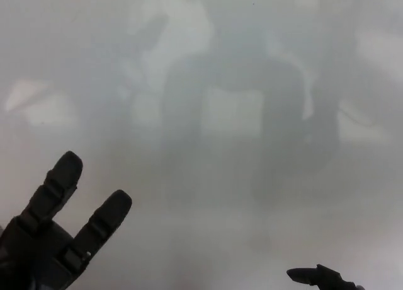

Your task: A magnetic marker holder is on the left hand side of the white board, the robot put the index and middle finger into the opening of the container and pull off the magnetic holder and hand it to a human on the left hand side.

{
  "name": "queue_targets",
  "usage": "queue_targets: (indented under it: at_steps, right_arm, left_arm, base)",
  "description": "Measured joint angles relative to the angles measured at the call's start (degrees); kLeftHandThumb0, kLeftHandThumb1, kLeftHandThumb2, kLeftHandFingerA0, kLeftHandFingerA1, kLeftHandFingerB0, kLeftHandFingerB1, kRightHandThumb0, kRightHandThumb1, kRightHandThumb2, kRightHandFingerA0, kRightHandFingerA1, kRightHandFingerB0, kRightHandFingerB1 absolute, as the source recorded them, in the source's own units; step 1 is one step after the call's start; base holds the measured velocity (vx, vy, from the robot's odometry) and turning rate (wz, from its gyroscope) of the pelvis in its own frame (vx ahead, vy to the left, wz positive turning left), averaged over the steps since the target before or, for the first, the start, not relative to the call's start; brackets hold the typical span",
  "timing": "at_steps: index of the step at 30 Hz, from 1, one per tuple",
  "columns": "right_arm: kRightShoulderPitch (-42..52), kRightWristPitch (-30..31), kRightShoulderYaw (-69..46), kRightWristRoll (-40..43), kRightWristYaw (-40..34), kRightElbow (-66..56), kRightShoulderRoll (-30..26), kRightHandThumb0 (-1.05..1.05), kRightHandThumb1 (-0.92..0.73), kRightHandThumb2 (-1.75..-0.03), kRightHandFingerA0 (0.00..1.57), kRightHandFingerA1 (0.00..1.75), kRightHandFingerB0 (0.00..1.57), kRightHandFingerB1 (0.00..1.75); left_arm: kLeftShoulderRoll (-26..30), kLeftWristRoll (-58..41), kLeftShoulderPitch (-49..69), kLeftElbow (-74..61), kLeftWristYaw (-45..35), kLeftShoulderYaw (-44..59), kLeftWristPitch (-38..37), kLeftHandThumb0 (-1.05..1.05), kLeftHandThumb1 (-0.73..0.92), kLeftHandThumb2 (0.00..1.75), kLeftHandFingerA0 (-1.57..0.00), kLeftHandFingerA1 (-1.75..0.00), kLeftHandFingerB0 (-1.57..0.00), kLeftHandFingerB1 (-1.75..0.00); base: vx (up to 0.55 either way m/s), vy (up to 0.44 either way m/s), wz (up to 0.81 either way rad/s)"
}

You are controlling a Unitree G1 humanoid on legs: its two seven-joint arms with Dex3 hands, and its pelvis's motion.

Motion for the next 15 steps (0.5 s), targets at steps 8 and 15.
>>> queue_targets:
  at_steps: [8,15]
  right_arm:
    - [0.02,0.00,0.07,0.00,0.18,0.00,0.12,-0.50,-0.79,-0.64,0.89,0.59,0.68,0.44]
    - [0.39,0.00,0.43,-0.02,0.21,0.01,0.52,-0.46,-0.64,-1.04,0.86,0.76,0.56,0.61]
  left_arm:
    - [-0.31,7.99,2.58,1.54,5.99,-2.86,-8.57,-0.63,0.45,0.84,-0.36,-0.52,-0.23,-0.42]
    - [-0.82,14.54,5.17,6.01,11.86,-5.35,-15.79,-0.73,0.84,0.66,-0.43,-0.38,-0.29,-0.30]
  base:
    - [0.00,0.000,0.00]
    - [0.00,0.000,0.00]
